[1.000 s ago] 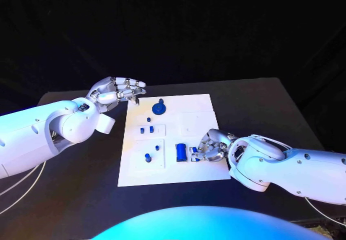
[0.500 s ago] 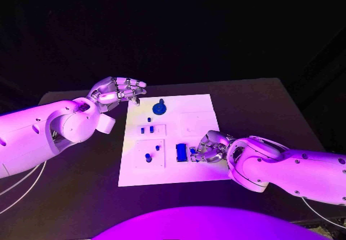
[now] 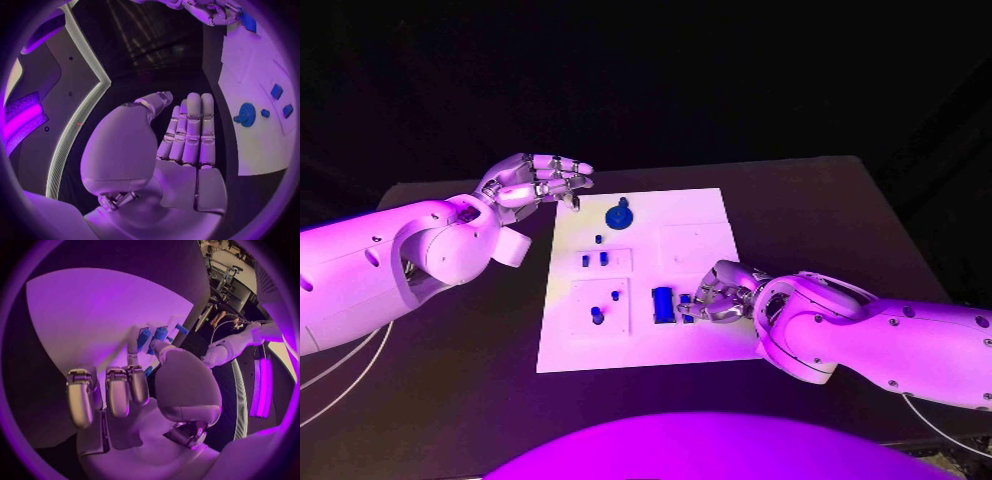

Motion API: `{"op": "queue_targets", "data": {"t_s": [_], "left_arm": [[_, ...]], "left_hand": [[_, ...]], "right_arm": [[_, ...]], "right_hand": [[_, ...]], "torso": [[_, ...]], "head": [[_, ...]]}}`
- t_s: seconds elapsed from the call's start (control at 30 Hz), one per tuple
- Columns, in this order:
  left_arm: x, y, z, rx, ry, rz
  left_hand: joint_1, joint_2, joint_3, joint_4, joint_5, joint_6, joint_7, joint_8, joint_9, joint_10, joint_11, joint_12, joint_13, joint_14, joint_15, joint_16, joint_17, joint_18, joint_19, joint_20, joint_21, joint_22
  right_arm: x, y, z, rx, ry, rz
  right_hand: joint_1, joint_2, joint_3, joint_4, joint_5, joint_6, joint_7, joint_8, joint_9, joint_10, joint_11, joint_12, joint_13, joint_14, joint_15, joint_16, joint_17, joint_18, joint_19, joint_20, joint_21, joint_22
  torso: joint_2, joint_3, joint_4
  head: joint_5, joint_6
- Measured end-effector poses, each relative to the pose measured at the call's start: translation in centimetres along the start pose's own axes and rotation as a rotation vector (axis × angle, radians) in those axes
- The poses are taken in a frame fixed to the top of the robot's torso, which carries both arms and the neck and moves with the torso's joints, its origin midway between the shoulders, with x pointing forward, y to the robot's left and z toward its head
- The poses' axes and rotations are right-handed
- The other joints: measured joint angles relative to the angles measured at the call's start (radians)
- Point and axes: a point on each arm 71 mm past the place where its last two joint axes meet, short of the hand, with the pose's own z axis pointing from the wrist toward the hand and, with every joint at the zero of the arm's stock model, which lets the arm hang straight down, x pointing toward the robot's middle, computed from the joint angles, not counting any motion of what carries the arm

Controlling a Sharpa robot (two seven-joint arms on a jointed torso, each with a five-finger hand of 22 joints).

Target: Assemble the parts on the task board

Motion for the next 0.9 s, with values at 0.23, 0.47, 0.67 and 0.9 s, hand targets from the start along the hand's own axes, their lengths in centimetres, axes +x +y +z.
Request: {"op": "queue_targets", "data": {"t_s": [0.23,0.47,0.67,0.9], "left_arm": [[-0.02,0.01,0.00,-0.001,0.000,0.000],[-0.04,0.02,0.00,-0.002,-0.001,0.000],[-0.06,0.02,-0.01,-0.003,-0.001,0.000],[-0.09,0.03,-0.02,-0.004,-0.002,0.001]], "left_hand": [[0.000,0.000,0.000,0.000,0.000,0.000,0.000,0.000,-0.001,0.000,0.000,0.000,0.000,0.000,0.000,0.000,0.000,0.000,0.000,0.000,-0.003,0.000],[0.000,0.000,0.000,0.000,0.000,0.000,0.000,0.000,-0.001,0.000,0.000,0.000,0.000,0.000,0.000,0.000,0.000,0.000,0.000,0.000,-0.003,0.000],[-0.002,0.002,0.000,0.000,0.000,0.000,0.000,0.000,-0.001,0.000,0.000,0.000,0.000,0.000,0.000,0.000,0.000,0.000,0.000,0.000,-0.003,0.000],[-0.004,0.004,0.000,0.000,0.000,0.000,0.000,0.000,-0.001,-0.004,0.004,0.000,0.000,0.000,0.000,0.000,0.000,0.000,0.000,0.000,-0.003,-0.001]], "right_arm": [[0.00,0.06,-0.01,-0.009,0.001,0.002],[-0.10,-0.06,-0.04,-0.016,-0.002,0.002],[-0.37,-0.64,-0.09,-0.008,-0.007,-0.003],[-0.51,-0.89,-0.12,-0.012,-0.002,-0.014]], "right_hand": [[-0.055,-0.002,-0.053,0.001,0.000,0.000,0.000,0.001,0.006,0.000,0.000,0.000,0.000,0.000,0.000,0.000,0.000,0.000,0.000,0.000,0.000,0.000],[-0.055,-0.002,-0.053,0.001,0.000,0.000,0.000,0.001,0.005,0.000,0.000,0.000,0.000,0.000,0.000,0.000,0.000,0.000,0.000,0.000,0.000,0.000],[0.028,-0.002,-0.059,-0.018,0.000,-0.004,0.004,0.001,0.009,0.000,0.000,0.000,0.000,0.000,0.000,0.000,0.000,0.000,0.000,0.000,0.000,0.000],[0.124,-0.023,-0.041,-0.044,0.000,-0.005,0.005,0.001,0.009,0.000,0.000,-0.004,0.000,0.000,0.000,0.000,0.000,0.000,0.000,0.000,0.000,0.001]], "torso": [[0.000,0.0002,-0.0001],[0.000,0.0002,0.0000],[0.000,0.0003,0.0000],[0.000,0.0007,-0.0005]], "head": [[0.000,0.001],[0.000,0.002],[0.000,0.001],[0.002,0.000]]}}
